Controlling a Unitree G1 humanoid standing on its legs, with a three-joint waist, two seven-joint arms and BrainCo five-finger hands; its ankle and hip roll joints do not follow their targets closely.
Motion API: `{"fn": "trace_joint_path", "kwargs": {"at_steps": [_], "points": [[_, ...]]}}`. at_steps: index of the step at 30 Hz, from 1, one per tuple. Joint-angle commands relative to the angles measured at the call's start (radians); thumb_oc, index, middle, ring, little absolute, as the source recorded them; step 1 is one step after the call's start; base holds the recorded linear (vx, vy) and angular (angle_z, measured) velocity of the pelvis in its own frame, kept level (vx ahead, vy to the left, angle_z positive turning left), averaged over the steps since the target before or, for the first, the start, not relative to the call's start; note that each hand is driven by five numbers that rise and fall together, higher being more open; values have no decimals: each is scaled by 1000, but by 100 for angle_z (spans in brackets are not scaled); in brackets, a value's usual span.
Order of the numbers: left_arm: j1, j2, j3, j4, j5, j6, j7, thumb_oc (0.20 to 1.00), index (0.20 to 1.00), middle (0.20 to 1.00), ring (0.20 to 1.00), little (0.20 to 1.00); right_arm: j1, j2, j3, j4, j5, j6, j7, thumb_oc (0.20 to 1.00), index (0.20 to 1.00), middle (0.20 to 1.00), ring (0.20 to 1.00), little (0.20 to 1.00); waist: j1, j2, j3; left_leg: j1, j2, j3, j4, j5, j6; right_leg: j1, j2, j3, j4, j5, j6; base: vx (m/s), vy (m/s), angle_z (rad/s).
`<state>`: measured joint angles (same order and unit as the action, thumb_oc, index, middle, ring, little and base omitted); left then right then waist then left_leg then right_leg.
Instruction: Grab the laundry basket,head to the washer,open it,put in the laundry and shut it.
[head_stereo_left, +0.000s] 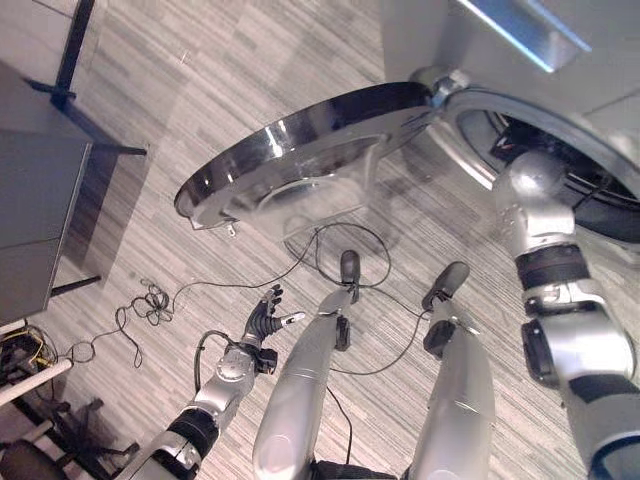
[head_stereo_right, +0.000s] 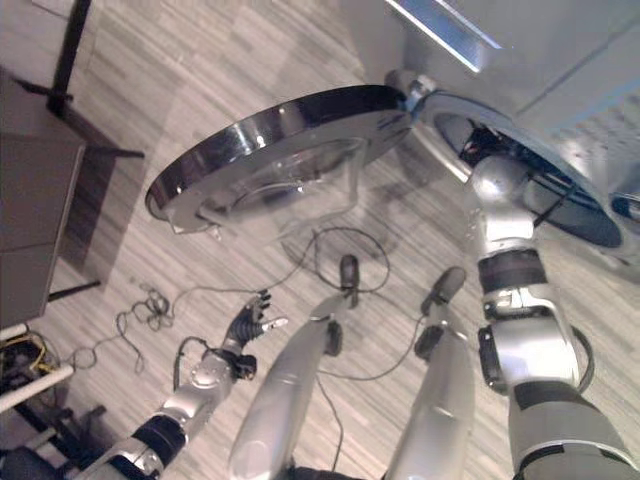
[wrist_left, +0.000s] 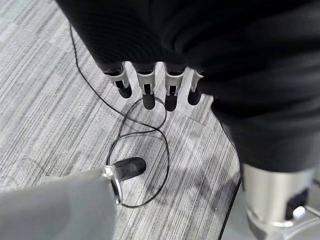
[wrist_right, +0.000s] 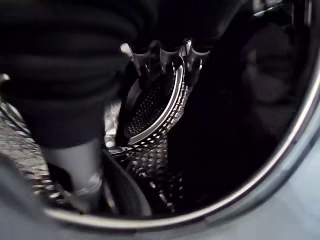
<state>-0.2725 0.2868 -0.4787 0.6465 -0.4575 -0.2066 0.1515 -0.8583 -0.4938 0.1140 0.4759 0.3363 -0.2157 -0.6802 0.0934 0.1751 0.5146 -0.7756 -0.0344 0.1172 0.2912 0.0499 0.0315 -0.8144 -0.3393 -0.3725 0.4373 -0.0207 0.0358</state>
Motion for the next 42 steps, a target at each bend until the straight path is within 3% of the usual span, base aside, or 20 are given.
{"fn": "trace_joint_path", "kwargs": {"at_steps": [1,5,9,15,18,22,27,30,35,42], "points": [[38,-12,-10,-5,46,-5,13,1000,1000,1000,1000,1000,62,-25,26,-95,-181,-39,15,1000,1000,1000,1000,1000,-11,29,5,-9,27,4,-63,-44,-43,46,-33,3,-1,-45,73,10,-9,-5],[45,-17,6,-9,57,-1,11,1000,1000,1000,1000,1000,229,43,28,-109,-217,-18,59,1000,1000,1000,1000,1000,-37,12,5,29,27,3,-78,-41,-41,88,-23,4,-35,-30,74,1,4,-1],[39,-47,39,41,57,4,23,1000,1000,1000,1000,1000,456,141,115,-111,-204,9,167,1000,1000,1000,1000,1000,-70,-20,5,84,35,7,-103,-39,-47,144,-14,0,-76,-13,74,10,4,-6],[41,-46,70,97,105,11,34,1000,1000,1000,1000,1000,640,155,260,-71,-226,44,321,1000,1000,1000,1000,1000,-98,-67,5,172,53,9,-107,-48,-51,244,7,3,-136,9,76,15,-1,-3],[61,-37,109,179,132,11,44,1000,1000,1000,1000,1000,759,155,321,-68,-220,57,420,1000,1000,1000,1000,1000,-109,-110,-31,270,66,13,-96,-81,-49,358,23,10,-188,19,76,97,33,-12],[87,-30,142,237,130,6,42,1000,1000,1000,1000,1000,814,137,313,-57,-234,64,456,1000,1000,1000,1000,1000,-116,-135,-60,357,77,24,-76,-116,-44,456,35,25,-227,24,80,101,55,-19],[169,-23,228,326,158,12,37,1000,1000,1000,1000,1000,905,100,198,-48,-315,80,457,1000,1000,1000,1000,1000,-140,-172,-143,503,120,94,-15,-207,-15,590,58,96,-292,43,104,150,155,-37],[201,-25,256,355,184,22,31,1000,1000,1000,1000,1000,943,92,133,-63,-324,82,448,1000,1000,1000,1000,1000,-149,-176,-181,555,125,130,-12,-236,0,611,57,132,-302,55,117,90,123,-72],[266,-57,298,426,264,55,0,1000,1000,1000,1000,1000,1041,73,-55,-177,-378,77,402,1000,1000,1000,1000,1000,-194,-162,-277,687,80,199,-51,-290,43,663,25,189,-307,98,159,131,195,-55],[283,-85,311,458,325,71,-21,1000,1000,1000,1000,1000,1098,77,-234,-355,-496,98,302,1000,1000,1000,1000,1000,-236,-141,-343,795,33,229,-125,-312,69,698,4,207,-303,142,189,99,103,-23]]}}
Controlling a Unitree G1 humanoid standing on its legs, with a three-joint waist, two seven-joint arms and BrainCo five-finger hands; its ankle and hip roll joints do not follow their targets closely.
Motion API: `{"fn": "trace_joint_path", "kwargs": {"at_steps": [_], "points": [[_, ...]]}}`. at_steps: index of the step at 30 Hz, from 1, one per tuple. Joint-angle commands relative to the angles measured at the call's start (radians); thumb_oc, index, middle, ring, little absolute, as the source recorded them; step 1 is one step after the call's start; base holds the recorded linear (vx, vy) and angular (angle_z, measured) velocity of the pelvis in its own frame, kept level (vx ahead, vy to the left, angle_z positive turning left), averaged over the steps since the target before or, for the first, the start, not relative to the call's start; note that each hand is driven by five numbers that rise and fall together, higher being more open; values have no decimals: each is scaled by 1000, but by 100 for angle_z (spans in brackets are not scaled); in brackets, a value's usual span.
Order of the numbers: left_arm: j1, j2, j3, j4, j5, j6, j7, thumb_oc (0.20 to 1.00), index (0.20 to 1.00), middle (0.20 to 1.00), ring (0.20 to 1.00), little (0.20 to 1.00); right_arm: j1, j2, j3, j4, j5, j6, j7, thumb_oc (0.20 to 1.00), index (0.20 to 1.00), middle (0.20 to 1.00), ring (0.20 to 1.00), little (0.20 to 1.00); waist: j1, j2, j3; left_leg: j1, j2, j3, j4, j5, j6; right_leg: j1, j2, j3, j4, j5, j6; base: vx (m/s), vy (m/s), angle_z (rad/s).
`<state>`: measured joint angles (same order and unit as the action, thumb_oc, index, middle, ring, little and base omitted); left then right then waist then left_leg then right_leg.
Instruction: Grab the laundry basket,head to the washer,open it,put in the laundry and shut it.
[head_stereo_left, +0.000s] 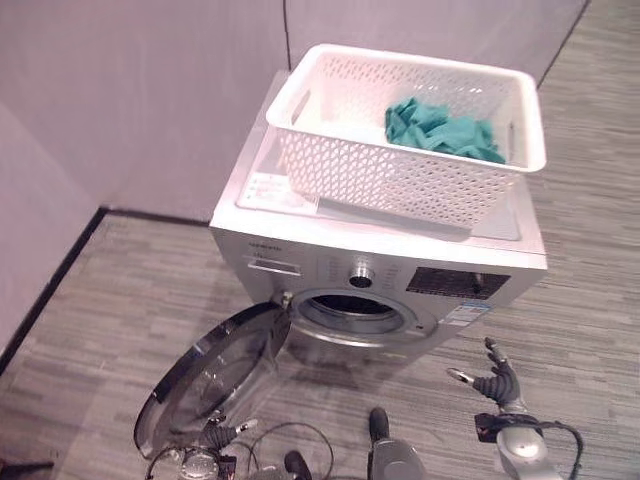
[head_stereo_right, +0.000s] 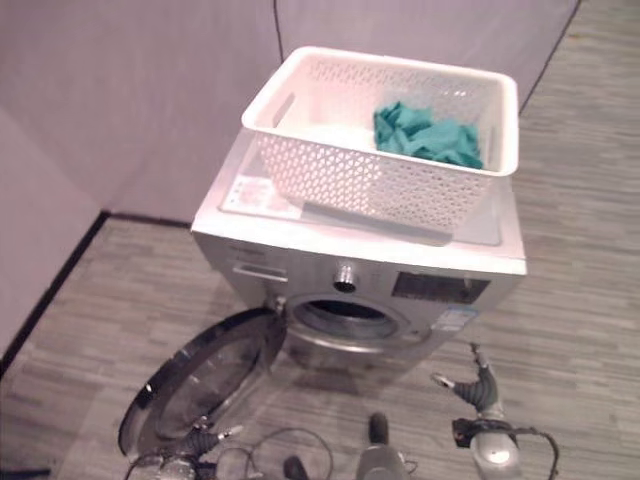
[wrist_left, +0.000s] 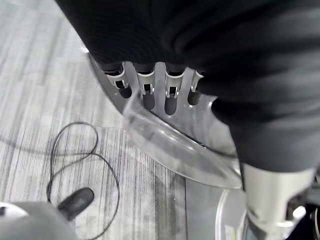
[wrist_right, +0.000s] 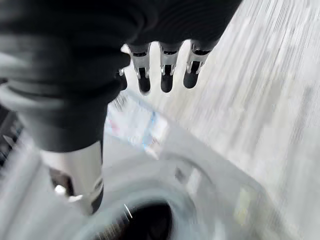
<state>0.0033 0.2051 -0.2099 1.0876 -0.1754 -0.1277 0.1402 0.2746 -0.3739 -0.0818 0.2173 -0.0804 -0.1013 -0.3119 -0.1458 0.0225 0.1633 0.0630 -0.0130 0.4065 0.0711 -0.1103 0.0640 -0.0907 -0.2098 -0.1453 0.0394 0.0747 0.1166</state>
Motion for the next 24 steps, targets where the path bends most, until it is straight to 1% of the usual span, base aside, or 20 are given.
{"fn": "trace_joint_path", "kwargs": {"at_steps": [1,2,3,5,7,8,9,10,12,13,14,15,16,18,19,20,21,22,24], "points": [[18,-14,53,10,51,-5,-10,1000,1000,1000,1000,1000,-24,-45,-93,-195,-148,-9,-106,1000,1000,1000,1000,1000,-5,20,-5,-9,-1,-43,69,-156,47,-25,-129,-12,100,71,119,91,83,-22],[25,-18,56,0,52,-7,-9,1000,1000,1000,1000,1000,-29,-52,-116,-242,-180,-14,-125,1000,1000,1000,1000,1000,-9,23,-14,5,-7,-38,54,-157,51,-27,-131,-12,101,87,123,91,85,-29],[26,-19,54,-1,53,-6,-9,1000,1000,1000,1000,1000,-24,-50,-118,-249,-183,-10,-124,1000,1000,1000,1000,1000,-6,24,-14,9,-8,-36,50,-156,52,-27,-131,-9,101,88,124,54,48,-33],[23,-31,46,-5,66,-10,-15,1000,1000,1000,1000,1000,-72,-62,-145,-347,-253,-23,-172,1000,1000,1000,1000,1000,-8,31,-32,38,-20,-26,14,-153,60,-32,-133,-2,101,124,134,66,67,-32],[20,-33,43,-7,75,-11,-17,1000,1000,1000,1000,1000,-84,-71,-155,-377,-284,-17,-184,1000,1000,1000,1000,1000,-6,33,-38,46,-24,-27,2,-150,61,-29,-133,-3,99,122,134,44,41,-24],[19,-32,36,-15,84,-9,-21,1000,1000,1000,1000,1000,-101,-86,-172,-419,-322,-5,-195,1000,1000,1000,1000,1000,-3,35,-46,53,-28,-35,-7,-148,62,-24,-136,-6,99,124,135,37,41,-12],[13,-31,10,-35,107,-7,-30,1000,1000,1000,1000,1000,-155,-106,-195,-476,-381,9,-221,1000,1000,1000,1000,1000,6,38,-57,57,-36,-71,-17,-143,68,-15,-140,-11,121,103,134,38,62,3],[10,-31,-3,-44,119,-5,-35,1000,1000,1000,1000,1000,-180,-113,-198,-492,-395,13,-228,1000,1000,1000,1000,1000,8,38,-60,59,-41,-89,-19,-142,73,-19,-140,-2,156,94,131,5,79,10],[5,-28,-28,-39,142,0,-45,1000,1000,1000,1000,1000,-247,-136,-207,-519,-420,22,-249,1000,1000,1000,1000,1000,14,39,-63,64,-45,-125,-21,-137,84,-34,-125,36,236,78,117,-9,61,25],[1,-29,-27,-38,142,0,-45,1000,1000,1000,1000,1000,-252,-137,-206,-517,-421,23,-250,1000,1000,1000,1000,1000,16,38,-61,62,-47,-124,-22,-135,83,-43,-127,40,246,74,115,-82,43,27],[-1,-21,-40,-45,151,7,-57,1000,1000,1000,1000,1000,-312,-181,-219,-535,-463,37,-271,1000,1000,1000,1000,1000,28,35,-53,55,-48,-141,-11,-115,97,-72,-100,67,335,59,80,-85,19,8],[-2,-17,-40,-52,156,11,-62,1000,1000,1000,1000,1000,-343,-206,-224,-542,-486,48,-277,1000,1000,1000,1000,1000,39,32,-50,58,-52,-157,-12,-115,101,-91,-87,82,384,29,68,-73,24,9],[1,-7,-42,-56,161,11,-67,1000,1000,1000,1000,1000,-368,-236,-240,-549,-515,59,-287,1000,1000,1000,1000,1000,53,28,-51,57,-54,-171,-8,-117,105,-95,-80,79,395,15,65,11,-14,15],[-9,-5,-41,-34,170,12,-73,1000,1000,1000,1000,1000,-403,-283,-258,-547,-541,76,-286,1000,1000,1000,1000,1000,70,21,-55,50,-53,-200,0,-122,101,-101,-66,79,366,-24,58,32,-58,18],[-14,-1,-35,-20,167,12,-76,1000,1000,1000,1000,1000,-415,-315,-271,-540,-544,89,-276,1000,1000,1000,1000,1000,79,13,-60,46,-53,-219,2,-121,96,-104,-55,97,325,-36,61,52,-94,23],[-22,-1,-26,-3,161,12,-72,1000,1000,1000,1000,1000,-431,-341,-270,-525,-535,95,-266,1000,1000,1000,1000,1000,86,7,-62,41,-52,-233,7,-122,91,-102,-49,116,276,-31,65,38,-66,31],[-24,-3,-25,-1,161,11,-71,1000,1000,1000,1000,1000,-435,-344,-269,-521,-534,94,-267,1000,1000,1000,1000,1000,85,9,-61,40,-51,-234,8,-122,91,-100,-48,115,270,-27,66,63,-111,48],[-45,0,-12,32,154,15,-64,1000,1000,1000,1000,1000,-442,-379,-275,-503,-504,100,-251,1000,1000,1000,1000,1000,92,-8,-60,34,-51,-271,16,-127,80,-105,-33,166,163,-15,75,77,-119,47],[-68,7,-2,58,150,20,-61,1000,1000,1000,1000,1000,-436,-426,-273,-471,-455,99,-214,1000,1000,1000,1000,1000,97,-36,-57,29,-53,-308,24,-127,68,-113,-21,213,93,20,88,86,-154,44]]}}
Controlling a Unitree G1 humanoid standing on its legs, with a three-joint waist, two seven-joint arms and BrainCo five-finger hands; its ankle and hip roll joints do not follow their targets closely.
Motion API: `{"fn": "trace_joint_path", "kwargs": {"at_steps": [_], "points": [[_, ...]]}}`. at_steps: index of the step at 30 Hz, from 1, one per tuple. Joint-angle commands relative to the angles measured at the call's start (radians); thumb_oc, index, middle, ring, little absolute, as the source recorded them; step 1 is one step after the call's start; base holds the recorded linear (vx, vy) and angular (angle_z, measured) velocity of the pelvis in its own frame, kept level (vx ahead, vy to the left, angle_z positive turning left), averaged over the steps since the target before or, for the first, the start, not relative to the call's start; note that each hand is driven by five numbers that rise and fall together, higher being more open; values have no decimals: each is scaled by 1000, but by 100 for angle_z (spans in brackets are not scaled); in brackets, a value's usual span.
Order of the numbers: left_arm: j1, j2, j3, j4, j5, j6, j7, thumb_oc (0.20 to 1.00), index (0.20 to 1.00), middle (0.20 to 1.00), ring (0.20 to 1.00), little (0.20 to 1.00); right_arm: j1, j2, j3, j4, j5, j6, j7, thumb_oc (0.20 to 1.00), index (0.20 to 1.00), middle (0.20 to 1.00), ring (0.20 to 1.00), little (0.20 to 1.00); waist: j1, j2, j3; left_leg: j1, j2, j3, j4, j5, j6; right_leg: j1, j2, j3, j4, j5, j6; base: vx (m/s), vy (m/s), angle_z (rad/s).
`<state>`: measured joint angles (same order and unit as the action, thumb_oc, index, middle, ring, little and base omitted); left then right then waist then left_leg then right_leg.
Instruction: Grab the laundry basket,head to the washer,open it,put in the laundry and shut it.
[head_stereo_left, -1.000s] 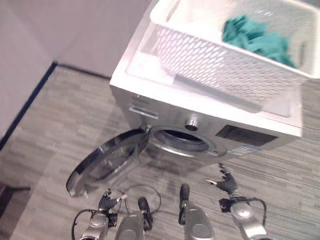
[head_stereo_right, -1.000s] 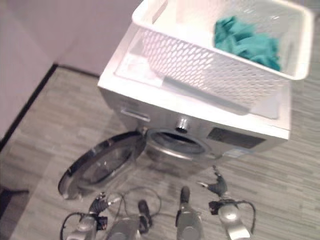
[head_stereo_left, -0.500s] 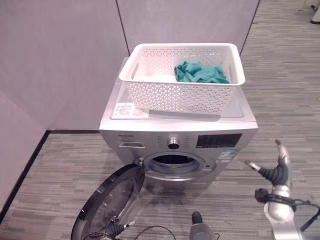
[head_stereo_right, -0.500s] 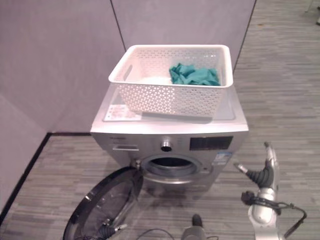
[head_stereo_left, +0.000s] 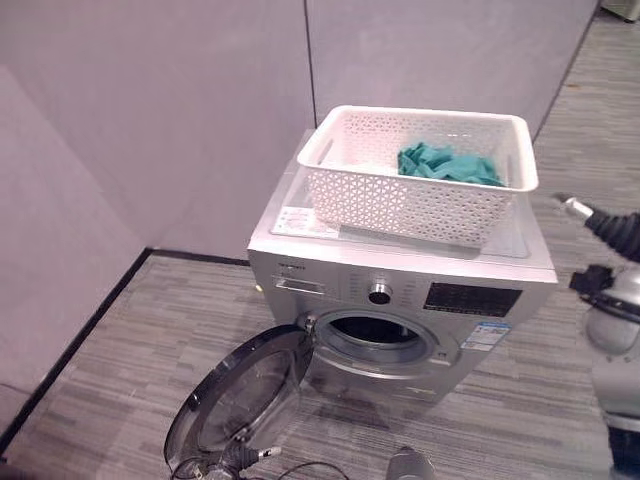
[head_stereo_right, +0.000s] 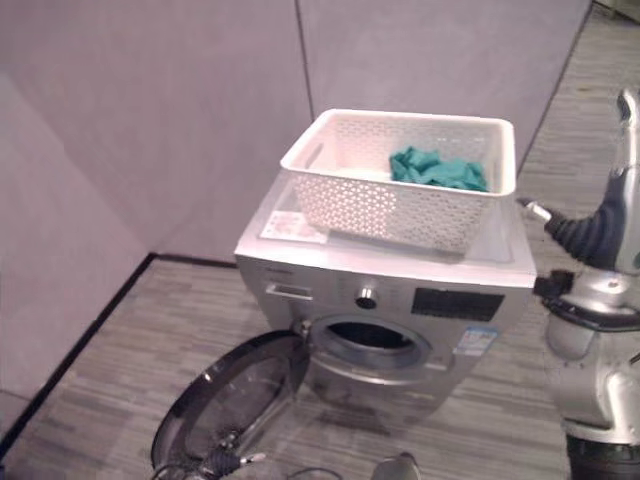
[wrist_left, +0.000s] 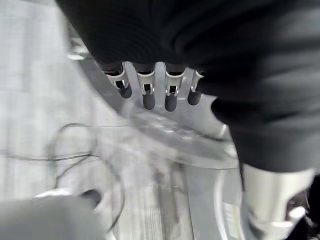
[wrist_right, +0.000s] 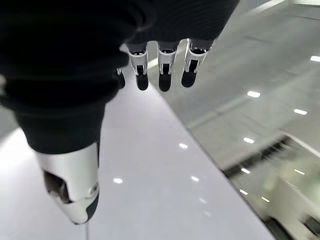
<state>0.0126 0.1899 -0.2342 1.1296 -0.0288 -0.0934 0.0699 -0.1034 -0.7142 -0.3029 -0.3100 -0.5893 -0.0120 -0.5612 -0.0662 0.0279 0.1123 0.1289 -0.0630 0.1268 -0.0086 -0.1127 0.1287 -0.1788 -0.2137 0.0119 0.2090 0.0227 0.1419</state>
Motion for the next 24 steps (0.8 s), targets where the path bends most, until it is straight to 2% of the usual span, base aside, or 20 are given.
{"fn": "trace_joint_path", "kwargs": {"at_steps": [1,4,6,8,10,11,12,13,15,17,18,20,21,23,24], "points": [[-84,26,26,23,1,-13,10,1000,1000,1000,1000,1000,-58,-110,-50,75,86,2,45,1000,1000,1000,1000,1000,16,-50,-6,-37,-5,-43,106,-125,1,-22,-14,62,-100,92,70,80,-133,51],[-95,44,37,43,5,-5,5,1000,1000,1000,1000,1000,-19,-167,-60,107,146,-11,115,1000,1000,1000,1000,1000,28,-93,-20,-37,-8,-89,113,-125,-16,17,-6,67,-133,76,71,114,-150,98],[-98,58,56,50,-6,3,10,1000,1000,1000,1000,1000,10,-202,-62,122,211,-31,175,1000,1000,1000,1000,1000,30,-114,-28,-41,8,-117,118,-119,-32,30,7,58,-119,68,67,130,-203,77],[-88,66,75,64,-18,9,8,1000,1000,1000,1000,1000,35,-227,-60,117,260,-49,227,1000,1000,1000,1000,1000,32,-123,-42,-36,29,-132,113,-116,-46,42,21,35,-117,53,57,130,-165,51],[-88,66,75,64,-18,9,8,1000,1000,1000,1000,1000,35,-228,-60,117,260,-50,227,1000,1000,1000,1000,1000,31,-122,-42,-36,29,-133,113,-115,-46,43,21,34,-118,53,56,87,-102,30],[-75,72,92,80,-24,11,-2,1000,1000,1000,1000,1000,50,-283,-51,132,320,-71,296,1000,1000,1000,1000,1000,38,-129,-60,-30,56,-140,99,-109,-63,69,34,4,-140,38,44,143,-175,9],[-69,74,89,78,-23,11,-9,1000,1000,1000,1000,1000,51,-312,-47,149,346,-75,322,1000,1000,1000,1000,1000,39,-132,-69,-31,65,-141,92,-104,-70,76,37,-6,-152,35,40,203,-271,21],[-61,78,83,82,-32,12,-24,1000,1000,1000,1000,1000,37,-382,-27,174,422,-88,373,1000,1000,1000,1000,1000,46,-140,-81,-31,87,-146,76,-91,-85,90,45,-27,-174,31,32,92,-140,23],[-58,77,82,84,-39,14,-32,1000,1000,1000,1000,1000,16,-410,-4,196,466,-93,397,1000,1000,1000,1000,1000,45,-141,-86,-29,97,-149,65,-84,-93,99,49,-36,-187,32,27,76,-120,19],[-55,72,56,94,-62,15,-50,1000,1000,1000,1000,1000,-89,-484,111,271,619,-99,485,1000,1000,1000,1000,1000,62,-158,-96,-22,118,-144,44,-68,-111,115,58,-53,-213,30,19,90,-137,8],[-53,70,36,95,-74,12,-68,1000,1000,1000,1000,1000,-189,-557,215,349,679,-92,537,1000,1000,1000,1000,1000,73,-168,-99,-18,129,-143,32,-59,-121,125,64,-61,-225,30,12,51,-83,-1],[-52,67,43,95,-74,12,-68,1000,1000,1000,1000,1000,-215,-559,241,359,680,-95,536,1000,1000,1000,1000,1000,67,-165,-99,-17,129,-143,31,-58,-122,126,65,-61,-226,30,12,24,-43,3],[-49,70,24,91,-87,12,-89,1000,1000,1000,1000,1000,-347,-639,386,446,721,-81,605,1000,1000,1000,1000,1000,77,-176,-101,-18,137,-145,21,-49,-131,133,69,-68,-238,30,8,24,-51,10],[-46,69,20,90,-94,14,-100,1000,1000,1000,1000,1000,-436,-668,478,496,744,-74,629,1000,1000,1000,1000,1000,76,-178,-103,-19,140,-146,17,-45,-135,137,71,-73,-245,31,6,22,-42,-2],[-47,77,2,92,-101,13,-111,1000,1000,1000,1000,1000,-505,-691,554,545,752,-67,659,1000,1000,1000,1000,1000,89,-190,-101,-22,143,-149,14,-41,-141,140,72,-80,-250,30,5,19,-43,12]]}}
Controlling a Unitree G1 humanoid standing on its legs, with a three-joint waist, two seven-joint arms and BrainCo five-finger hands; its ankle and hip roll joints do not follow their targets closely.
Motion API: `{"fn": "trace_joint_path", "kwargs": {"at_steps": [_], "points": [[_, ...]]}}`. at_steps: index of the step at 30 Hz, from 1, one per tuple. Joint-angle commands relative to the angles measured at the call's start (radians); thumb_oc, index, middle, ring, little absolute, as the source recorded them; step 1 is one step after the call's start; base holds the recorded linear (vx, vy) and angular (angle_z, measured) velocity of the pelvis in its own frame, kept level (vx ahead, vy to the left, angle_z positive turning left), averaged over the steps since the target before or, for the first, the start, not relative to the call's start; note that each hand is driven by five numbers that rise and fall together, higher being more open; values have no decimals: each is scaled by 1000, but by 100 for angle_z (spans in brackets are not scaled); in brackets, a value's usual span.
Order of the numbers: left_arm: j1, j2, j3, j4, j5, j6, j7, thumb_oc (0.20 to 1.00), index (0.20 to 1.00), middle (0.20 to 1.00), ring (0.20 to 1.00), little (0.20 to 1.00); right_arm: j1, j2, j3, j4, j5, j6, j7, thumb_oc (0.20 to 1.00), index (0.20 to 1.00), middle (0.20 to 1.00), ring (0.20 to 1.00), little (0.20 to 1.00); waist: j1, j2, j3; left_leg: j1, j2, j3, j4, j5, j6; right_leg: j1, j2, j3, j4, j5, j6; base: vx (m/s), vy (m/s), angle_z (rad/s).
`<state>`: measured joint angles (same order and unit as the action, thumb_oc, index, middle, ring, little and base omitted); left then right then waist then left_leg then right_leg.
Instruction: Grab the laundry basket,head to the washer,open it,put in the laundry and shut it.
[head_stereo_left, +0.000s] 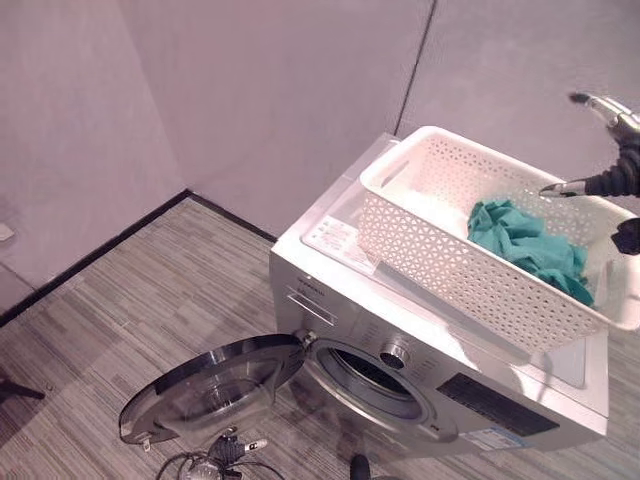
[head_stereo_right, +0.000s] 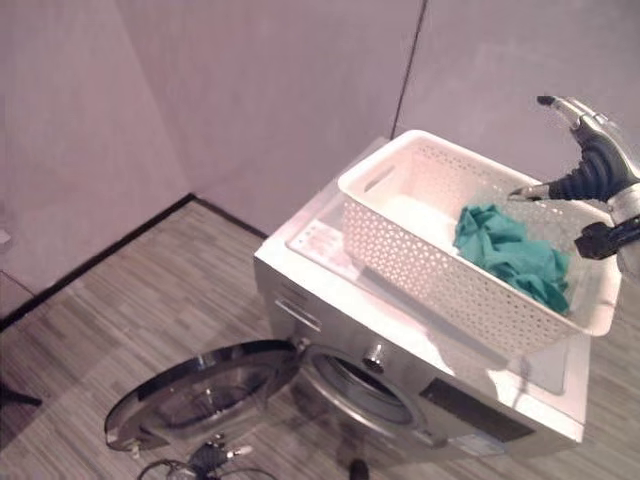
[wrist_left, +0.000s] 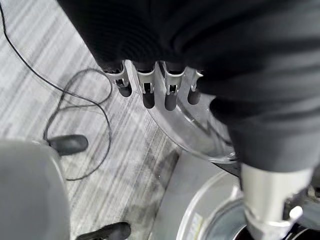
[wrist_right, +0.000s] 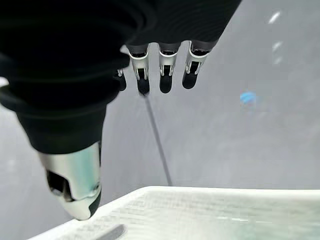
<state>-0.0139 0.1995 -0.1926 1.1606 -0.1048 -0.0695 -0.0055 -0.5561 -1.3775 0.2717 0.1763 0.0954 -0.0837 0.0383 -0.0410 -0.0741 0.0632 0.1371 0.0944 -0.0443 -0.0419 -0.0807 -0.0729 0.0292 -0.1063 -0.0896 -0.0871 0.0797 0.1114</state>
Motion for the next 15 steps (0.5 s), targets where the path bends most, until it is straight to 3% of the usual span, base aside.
{"fn": "trace_joint_path", "kwargs": {"at_steps": [1,2,3,5,8,15], "points": [[-19,75,-49,63,-33,-10,-50,1000,1000,1000,1000,1000,-271,-51,206,158,76,16,110,1000,1000,1000,1000,1000,66,-94,-53,-37,-7,16,43,-64,53,-67,-34,12,41,-29,33,19,-43,14],[-17,70,-44,63,-33,-10,-50,1000,1000,1000,1000,1000,-301,-49,236,165,78,15,110,1000,1000,1000,1000,1000,61,-90,-54,-37,-7,16,43,-64,53,-67,-34,11,41,-28,33,25,-52,27],[-10,77,-49,60,-42,-12,-64,1000,1000,1000,1000,1000,-436,-56,397,234,78,26,160,1000,1000,1000,1000,1000,65,-96,-53,-43,-1,11,39,-58,47,-65,-33,2,38,-30,30,18,-26,12],[-6,85,-53,54,-46,-14,-69,1000,1000,1000,1000,1000,-490,-61,463,263,76,27,186,1000,1000,1000,1000,1000,70,-101,-50,-47,1,5,38,-55,43,-65,-32,-4,37,-32,29,15,-36,17],[3,98,-55,47,-54,-19,-85,1000,1000,1000,1000,1000,-669,-61,692,359,27,26,249,1000,1000,1000,1000,1000,73,-104,-38,-71,9,-16,37,-44,32,-70,-32,-25,36,-35,26,7,-48,12],[-8,125,-48,39,-68,-30,-83,1000,1000,1000,1000,1000,-742,-47,792,476,-6,19,282,1000,1000,1000,1000,1000,85,-107,7,-139,15,-58,52,-25,18,-96,-35,-55,36,-37,20,-31,-56,28]]}}
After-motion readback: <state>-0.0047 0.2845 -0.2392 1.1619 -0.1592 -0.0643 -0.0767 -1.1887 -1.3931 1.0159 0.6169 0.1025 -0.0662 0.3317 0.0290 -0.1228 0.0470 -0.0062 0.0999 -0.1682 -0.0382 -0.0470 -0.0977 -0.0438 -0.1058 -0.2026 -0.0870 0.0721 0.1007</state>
